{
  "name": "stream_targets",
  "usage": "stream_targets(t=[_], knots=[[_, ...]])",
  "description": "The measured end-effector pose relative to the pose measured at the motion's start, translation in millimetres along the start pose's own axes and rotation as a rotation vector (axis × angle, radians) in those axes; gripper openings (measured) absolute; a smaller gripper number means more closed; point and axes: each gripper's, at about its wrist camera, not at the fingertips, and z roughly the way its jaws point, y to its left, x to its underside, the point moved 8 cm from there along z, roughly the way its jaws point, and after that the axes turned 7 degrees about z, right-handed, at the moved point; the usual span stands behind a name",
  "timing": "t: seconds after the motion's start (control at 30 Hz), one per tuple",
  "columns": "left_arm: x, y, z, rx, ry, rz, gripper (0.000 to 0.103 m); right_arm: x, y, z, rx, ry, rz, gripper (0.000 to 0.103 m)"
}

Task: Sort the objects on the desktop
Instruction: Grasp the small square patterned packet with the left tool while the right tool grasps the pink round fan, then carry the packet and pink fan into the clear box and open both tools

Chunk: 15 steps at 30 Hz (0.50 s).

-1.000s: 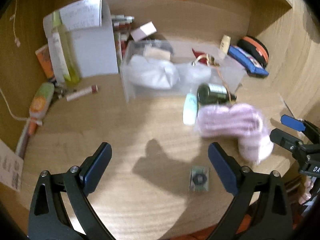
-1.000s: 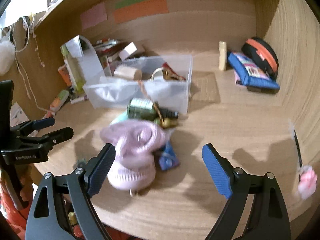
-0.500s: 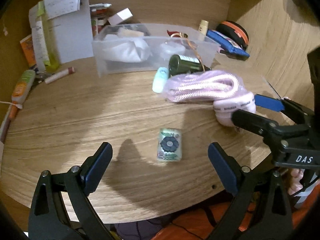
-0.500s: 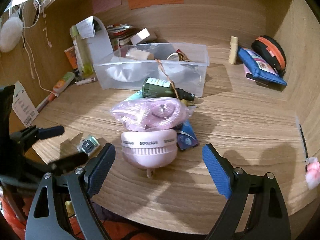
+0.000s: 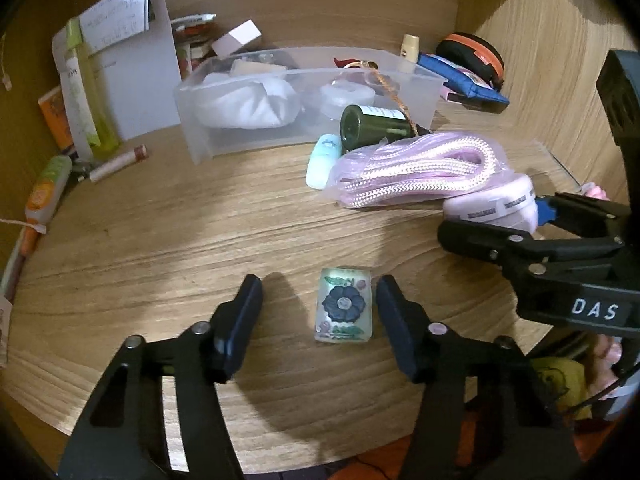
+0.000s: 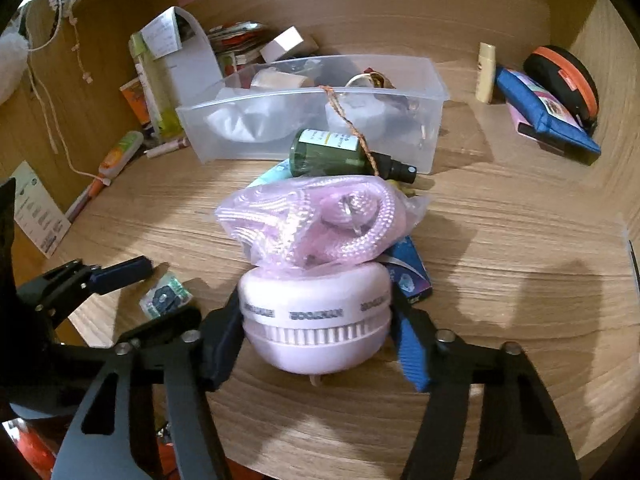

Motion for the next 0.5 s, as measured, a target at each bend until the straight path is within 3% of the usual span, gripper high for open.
stream_targets(t=[0.17,0.5], knots=[[-2.3,-4.2,-1.2,0.002,-0.005,0.002,0.024,1.0,-3.5,-2.2,-0.045,0.016,0.027,0.060],[-13.8,9.3,-6.8,0.089,-0.010,-0.089,0.024,-7.3,-19.0,-29.3,-0.068,-0.054,0.064,0.060]])
